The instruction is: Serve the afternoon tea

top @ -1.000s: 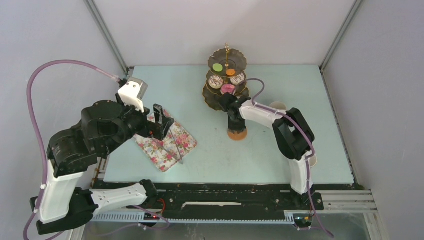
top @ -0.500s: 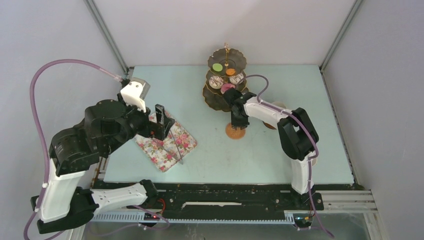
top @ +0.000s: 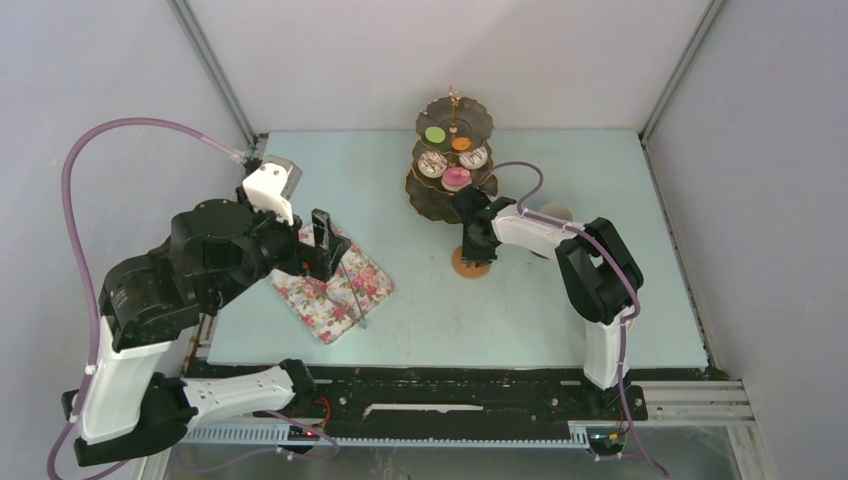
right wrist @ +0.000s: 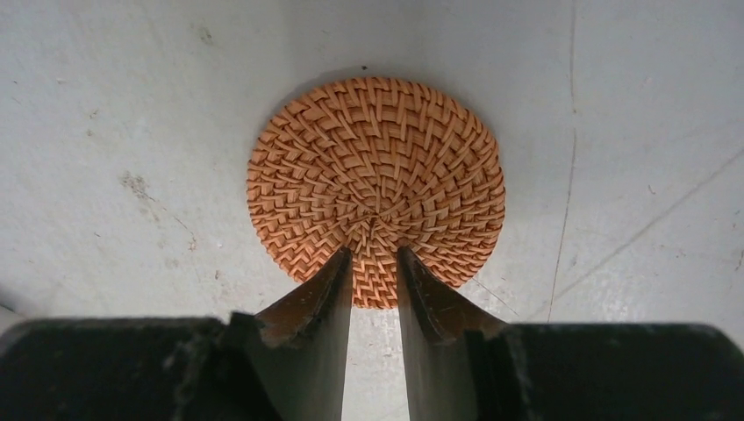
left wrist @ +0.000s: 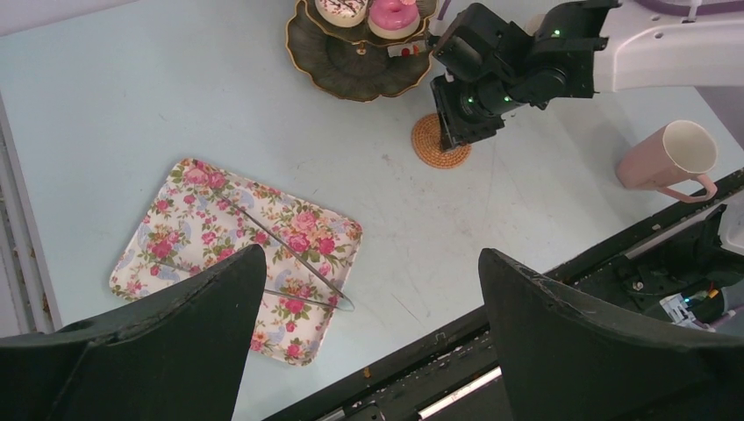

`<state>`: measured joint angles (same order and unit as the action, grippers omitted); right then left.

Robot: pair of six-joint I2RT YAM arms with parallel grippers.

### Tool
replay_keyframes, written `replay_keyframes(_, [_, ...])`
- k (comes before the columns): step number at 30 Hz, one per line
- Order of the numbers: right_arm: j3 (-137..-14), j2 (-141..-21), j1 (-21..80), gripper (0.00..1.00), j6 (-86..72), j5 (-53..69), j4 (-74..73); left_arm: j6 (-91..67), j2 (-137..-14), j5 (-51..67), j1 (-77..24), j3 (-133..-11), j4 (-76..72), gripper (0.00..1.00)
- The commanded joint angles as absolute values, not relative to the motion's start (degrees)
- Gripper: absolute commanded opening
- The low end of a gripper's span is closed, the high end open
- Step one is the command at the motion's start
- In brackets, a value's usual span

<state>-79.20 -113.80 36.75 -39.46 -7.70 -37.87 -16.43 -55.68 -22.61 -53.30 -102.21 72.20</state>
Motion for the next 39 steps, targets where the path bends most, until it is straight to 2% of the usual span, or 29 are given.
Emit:
replay_keyframes(1, [-73.0,-111.2,35.6,0.29,-41.9,-8.6,-39.1,-15.6,-55.1,-23.9,-53.8,-102.8,71.5,0.98])
replay_keyframes(6, [-71.8,-107.9,35.1,0.29,-41.7,-10.8,-41.4,-15.6,-55.2,-22.9,-53.8,-102.1,70.7,0.98])
replay_keyframes(11, [-73.2,-104.8,34.6,0.31,-40.0,-8.0,-40.4,-15.8,-55.5,-22.5,-53.8,-102.2,70.8,0.98])
replay_keyframes(15, [-77.1,-99.5,35.3,0.41,-39.0,-10.0,-46.6,-15.7,-55.8,-22.8,-53.9,-102.5,71.1,0.98])
replay_keyframes(19, [-76.6,-91.1,35.4,0.50,-38.4,-12.9,-52.7,-15.6,-55.9,-23.1,-53.9,-102.5,70.9,0.98])
replay_keyframes(22, [-75.5,-84.0,35.4,0.62,-38.1,-15.4,-57.7,-15.6,-55.8,-23.3,-53.9,-102.0,70.5,0.98])
replay_keyframes(25, [-73.1,-75.8,34.4,0.70,-39.2,-16.9,-62.1,-15.4,-55.9,-23.6,-53.9,-101.7,70.0,0.98])
replay_keyframes(29, [-67.9,-65.9,30.9,0.75,-43.4,-17.3,-67.1,-15.7,-56.0,-22.8,-53.9,-101.3,69.7,0.98])
replay_keyframes(34, [-60.6,-56.5,23.9,0.74,-49.5,-17.5,-72.4,-15.9,-55.8,-22.2,-54.0,-101.0,69.6,0.98])
replay_keyframes(39, [-58.0,-49.8,12.9,0.85,-53.2,-18.4,-76.9,-15.9,-55.5,-22.1,-54.3,-100.7,69.8,0.98])
